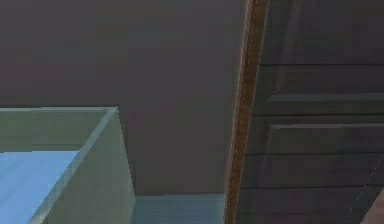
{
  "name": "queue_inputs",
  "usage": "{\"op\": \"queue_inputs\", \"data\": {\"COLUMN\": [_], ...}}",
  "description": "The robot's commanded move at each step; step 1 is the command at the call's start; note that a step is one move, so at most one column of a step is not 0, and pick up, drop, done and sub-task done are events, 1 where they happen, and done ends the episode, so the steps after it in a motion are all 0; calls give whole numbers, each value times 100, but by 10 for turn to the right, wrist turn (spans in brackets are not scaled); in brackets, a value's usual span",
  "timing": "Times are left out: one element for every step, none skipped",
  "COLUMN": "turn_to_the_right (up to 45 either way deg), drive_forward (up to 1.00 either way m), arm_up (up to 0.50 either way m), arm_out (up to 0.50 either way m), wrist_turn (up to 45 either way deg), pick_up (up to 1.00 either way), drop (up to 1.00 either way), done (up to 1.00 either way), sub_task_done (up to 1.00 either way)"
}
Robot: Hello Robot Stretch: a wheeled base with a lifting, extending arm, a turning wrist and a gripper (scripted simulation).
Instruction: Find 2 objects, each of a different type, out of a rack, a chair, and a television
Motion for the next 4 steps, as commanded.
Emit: {"op": "queue_inputs", "data": {"turn_to_the_right": [0,0,450,210], "drive_forward": [5,30,0,0], "arm_up": [0,0,0,0], "arm_out": [0,0,0,0], "wrist_turn": [0,0,0,0], "pick_up": [0,0,0,0], "drop": [0,0,0,0], "done": [0,0,0,0], "sub_task_done": [0,0,0,0]}}
